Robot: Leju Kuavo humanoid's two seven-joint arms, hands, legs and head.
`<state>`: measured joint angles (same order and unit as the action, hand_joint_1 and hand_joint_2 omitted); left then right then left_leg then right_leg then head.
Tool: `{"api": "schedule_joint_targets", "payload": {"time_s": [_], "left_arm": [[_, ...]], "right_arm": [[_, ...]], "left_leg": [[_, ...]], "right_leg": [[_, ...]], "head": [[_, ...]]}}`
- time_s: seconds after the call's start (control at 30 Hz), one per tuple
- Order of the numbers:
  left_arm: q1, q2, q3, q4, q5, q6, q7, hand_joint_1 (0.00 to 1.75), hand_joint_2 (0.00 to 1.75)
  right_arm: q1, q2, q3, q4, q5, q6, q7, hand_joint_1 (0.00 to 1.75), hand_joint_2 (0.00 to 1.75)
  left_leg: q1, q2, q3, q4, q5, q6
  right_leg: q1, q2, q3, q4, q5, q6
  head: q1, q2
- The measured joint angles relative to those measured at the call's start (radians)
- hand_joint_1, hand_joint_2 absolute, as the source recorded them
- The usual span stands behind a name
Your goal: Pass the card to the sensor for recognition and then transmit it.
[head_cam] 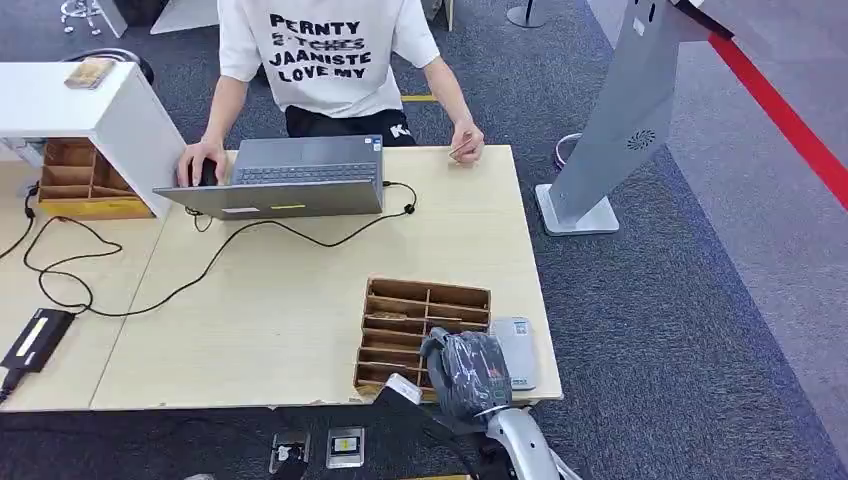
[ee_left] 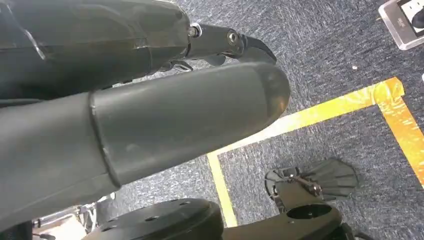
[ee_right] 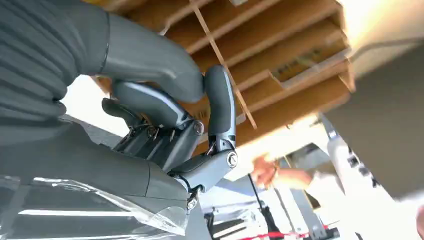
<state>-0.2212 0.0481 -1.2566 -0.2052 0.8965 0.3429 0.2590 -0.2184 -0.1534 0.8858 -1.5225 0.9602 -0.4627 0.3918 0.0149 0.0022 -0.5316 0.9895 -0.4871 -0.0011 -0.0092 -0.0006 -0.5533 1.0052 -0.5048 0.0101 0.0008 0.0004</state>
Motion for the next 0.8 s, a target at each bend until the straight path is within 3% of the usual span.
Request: {"api": "schedule_joint_targets", "payload": {"time_s": [0.37, 0.8], "left_arm": [[0.001, 0.003, 0.0, 0.0, 0.01, -0.001, -0.001, 0.0, 0.0], [0.009, 0.004, 0.0, 0.0, 0.023, 0.003, -0.012, 0.0, 0.0]], "right_arm": [[-0.003, -0.015, -0.019, -0.113, 0.026, -0.032, -0.011, 1.75, 1.75], [-0.004, -0.021, -0.025, -0.143, 0.03, -0.037, -0.024, 1.75, 1.75]], "left_leg": [[0.0, 0.0, 0.0, 0.0, 0.0, 0.0], [0.0, 0.0, 0.0, 0.0, 0.0, 0.0]], "right_leg": [[0.0, 0.0, 0.0, 0.0, 0.0, 0.0], [0.0, 0.0, 0.0, 0.0, 0.0, 0.0]], "head": [[0.0, 0.0], [0.0, 0.0]]}}
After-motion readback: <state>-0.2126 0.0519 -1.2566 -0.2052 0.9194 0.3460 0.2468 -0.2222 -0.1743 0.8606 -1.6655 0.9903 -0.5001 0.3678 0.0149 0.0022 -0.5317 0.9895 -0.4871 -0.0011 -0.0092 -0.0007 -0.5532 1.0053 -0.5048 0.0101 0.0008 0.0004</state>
